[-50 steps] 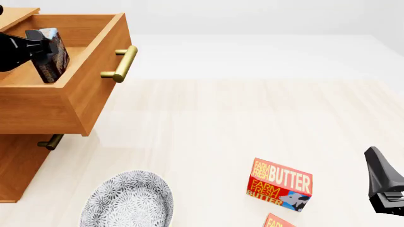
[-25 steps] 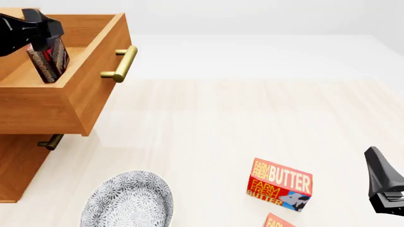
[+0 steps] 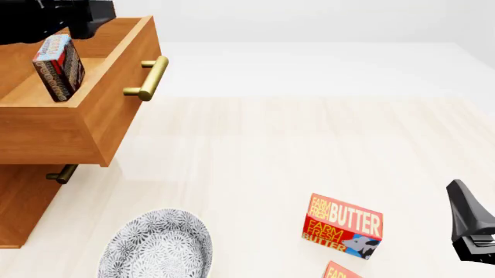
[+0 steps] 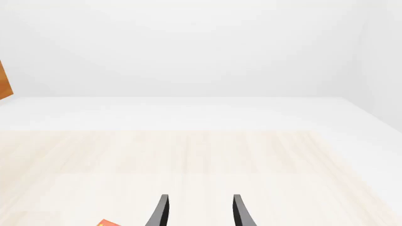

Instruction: Put the chocolate pudding in the top drawer of the cabinet and close it.

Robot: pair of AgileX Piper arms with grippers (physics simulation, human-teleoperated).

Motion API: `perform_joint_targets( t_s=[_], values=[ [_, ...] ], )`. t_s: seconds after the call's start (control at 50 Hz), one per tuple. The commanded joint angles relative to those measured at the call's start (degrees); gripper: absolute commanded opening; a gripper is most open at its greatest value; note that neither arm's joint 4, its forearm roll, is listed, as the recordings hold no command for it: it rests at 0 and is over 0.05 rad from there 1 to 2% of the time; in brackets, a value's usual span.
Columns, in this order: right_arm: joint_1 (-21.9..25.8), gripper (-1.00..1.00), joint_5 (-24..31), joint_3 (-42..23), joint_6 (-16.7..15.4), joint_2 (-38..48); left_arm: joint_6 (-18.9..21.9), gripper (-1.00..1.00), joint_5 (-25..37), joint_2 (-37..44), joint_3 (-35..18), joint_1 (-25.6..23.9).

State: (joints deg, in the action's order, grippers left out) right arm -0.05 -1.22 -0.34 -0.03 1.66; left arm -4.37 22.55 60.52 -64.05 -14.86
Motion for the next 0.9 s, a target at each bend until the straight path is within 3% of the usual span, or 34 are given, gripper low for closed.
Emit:
perform_joint_targets(
  t_s=[0.02, 0.42, 0.9],
  values=[
    [0.00, 1.00, -0.01, 0.00, 0.07, 0.02, -0.25, 1.00, 0.81, 1.49, -2.82, -4.43],
    [0.03, 1.00, 1.13, -0.19, 0.01, -0.94, -0.03, 1.00, 2.24, 7.01, -8.44, -11.29],
    [0.03, 1.00, 0.93, -0.13, 0.02, -0.78, -6.39, 1.00, 1.03, 13.76, -11.94, -20.53]
  ],
)
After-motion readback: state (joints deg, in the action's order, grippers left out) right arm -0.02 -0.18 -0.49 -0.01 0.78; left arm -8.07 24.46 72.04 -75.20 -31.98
